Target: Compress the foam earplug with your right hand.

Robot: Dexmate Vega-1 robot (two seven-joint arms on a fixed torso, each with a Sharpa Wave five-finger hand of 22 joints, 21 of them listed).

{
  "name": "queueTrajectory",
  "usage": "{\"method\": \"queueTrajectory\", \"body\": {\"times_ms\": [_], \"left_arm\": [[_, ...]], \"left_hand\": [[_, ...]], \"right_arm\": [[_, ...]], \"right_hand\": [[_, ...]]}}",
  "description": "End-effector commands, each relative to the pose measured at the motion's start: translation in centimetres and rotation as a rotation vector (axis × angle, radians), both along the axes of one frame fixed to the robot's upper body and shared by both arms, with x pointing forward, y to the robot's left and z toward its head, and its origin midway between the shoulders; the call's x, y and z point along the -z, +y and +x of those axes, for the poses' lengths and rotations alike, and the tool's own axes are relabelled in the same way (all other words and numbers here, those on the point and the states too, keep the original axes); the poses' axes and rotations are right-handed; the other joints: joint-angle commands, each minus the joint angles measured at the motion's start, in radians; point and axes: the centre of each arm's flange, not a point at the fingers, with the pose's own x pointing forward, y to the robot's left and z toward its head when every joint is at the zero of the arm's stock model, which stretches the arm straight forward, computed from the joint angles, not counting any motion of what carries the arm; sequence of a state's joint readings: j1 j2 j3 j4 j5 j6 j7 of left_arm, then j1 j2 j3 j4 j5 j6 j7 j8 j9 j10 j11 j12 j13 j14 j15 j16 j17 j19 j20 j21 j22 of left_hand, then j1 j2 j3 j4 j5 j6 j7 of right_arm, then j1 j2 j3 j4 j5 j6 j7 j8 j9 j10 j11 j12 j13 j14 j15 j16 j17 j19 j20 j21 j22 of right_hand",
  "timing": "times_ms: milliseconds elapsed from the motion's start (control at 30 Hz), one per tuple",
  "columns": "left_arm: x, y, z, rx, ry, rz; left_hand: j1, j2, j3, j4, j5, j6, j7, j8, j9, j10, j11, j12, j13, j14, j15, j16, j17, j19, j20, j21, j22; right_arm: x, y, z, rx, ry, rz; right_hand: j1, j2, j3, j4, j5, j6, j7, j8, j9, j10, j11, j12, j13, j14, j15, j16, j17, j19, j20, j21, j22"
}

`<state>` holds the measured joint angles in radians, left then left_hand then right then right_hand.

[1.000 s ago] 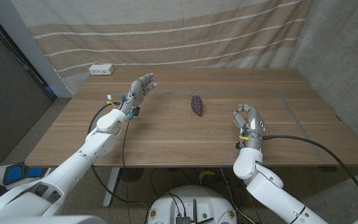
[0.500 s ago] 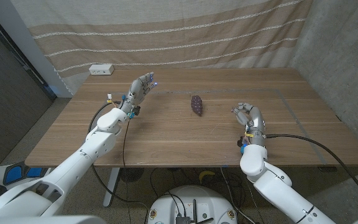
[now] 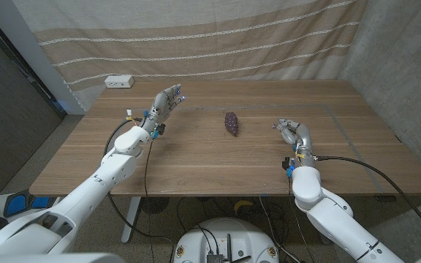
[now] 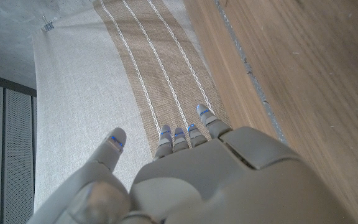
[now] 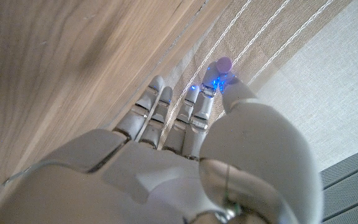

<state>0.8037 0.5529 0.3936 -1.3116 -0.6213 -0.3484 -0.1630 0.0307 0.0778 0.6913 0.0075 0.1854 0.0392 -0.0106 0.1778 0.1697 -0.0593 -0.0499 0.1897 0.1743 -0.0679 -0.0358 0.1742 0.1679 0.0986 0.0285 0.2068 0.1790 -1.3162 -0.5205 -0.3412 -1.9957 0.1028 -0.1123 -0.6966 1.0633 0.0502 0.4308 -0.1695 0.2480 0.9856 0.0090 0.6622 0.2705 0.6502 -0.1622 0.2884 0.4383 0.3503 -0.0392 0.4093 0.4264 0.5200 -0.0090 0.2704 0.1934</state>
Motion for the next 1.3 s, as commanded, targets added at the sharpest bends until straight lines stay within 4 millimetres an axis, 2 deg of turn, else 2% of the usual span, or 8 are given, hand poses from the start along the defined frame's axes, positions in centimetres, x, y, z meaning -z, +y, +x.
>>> {"method": "queueTrajectory", "body": {"times_ms": [33, 533, 1300], "left_arm": [[-0.1, 0.0, 0.2, 0.001, -0.003, 0.004], [-0.4, -0.2, 0.2, -0.001, -0.003, 0.005], [-0.3, -0.2, -0.1, -0.005, -0.006, 0.004]], "left_hand": [[0.010, 0.015, 0.001, -0.008, -0.001, -0.002, -0.002, 0.003, 0.004, -0.007, 0.003, 0.001, 0.003, -0.011, -0.008, 0.001, -0.001, 0.000, 0.000, -0.001, 0.004], [0.011, 0.016, 0.000, -0.016, -0.002, -0.002, -0.003, 0.003, 0.004, -0.009, 0.001, 0.001, 0.003, -0.011, -0.009, 0.001, -0.001, -0.001, 0.002, -0.001, 0.004], [0.014, 0.016, -0.002, -0.027, -0.002, -0.002, -0.004, 0.003, 0.004, -0.008, 0.002, 0.002, 0.003, -0.012, -0.009, 0.000, -0.001, -0.001, 0.003, -0.001, 0.004]], "right_arm": [[-0.7, -0.7, 0.3, -0.130, -0.018, 0.080], [-0.9, -1.3, 1.0, -0.286, -0.038, 0.167], [-1.6, -1.8, 1.2, -0.449, -0.072, 0.197]], "right_hand": [[-0.009, -0.001, -0.003, 0.004, 0.008, 0.004, 0.008, 0.006, 0.006, 0.001, 0.005, -0.003, 0.006, 0.005, -0.151, 0.000, 0.001, 0.004, -0.001, 0.004, 0.001], [-0.013, 0.000, 0.005, 0.004, 0.024, 0.001, 0.014, 0.012, 0.020, 0.005, 0.011, -0.006, 0.009, 0.011, -0.144, -0.007, -0.005, 0.005, 0.007, 0.007, 0.002], [-0.019, -0.002, 0.009, 0.003, 0.047, -0.003, 0.024, 0.021, 0.041, 0.009, 0.011, -0.012, 0.011, 0.013, -0.140, -0.014, -0.008, 0.001, 0.009, 0.008, 0.003]]}}
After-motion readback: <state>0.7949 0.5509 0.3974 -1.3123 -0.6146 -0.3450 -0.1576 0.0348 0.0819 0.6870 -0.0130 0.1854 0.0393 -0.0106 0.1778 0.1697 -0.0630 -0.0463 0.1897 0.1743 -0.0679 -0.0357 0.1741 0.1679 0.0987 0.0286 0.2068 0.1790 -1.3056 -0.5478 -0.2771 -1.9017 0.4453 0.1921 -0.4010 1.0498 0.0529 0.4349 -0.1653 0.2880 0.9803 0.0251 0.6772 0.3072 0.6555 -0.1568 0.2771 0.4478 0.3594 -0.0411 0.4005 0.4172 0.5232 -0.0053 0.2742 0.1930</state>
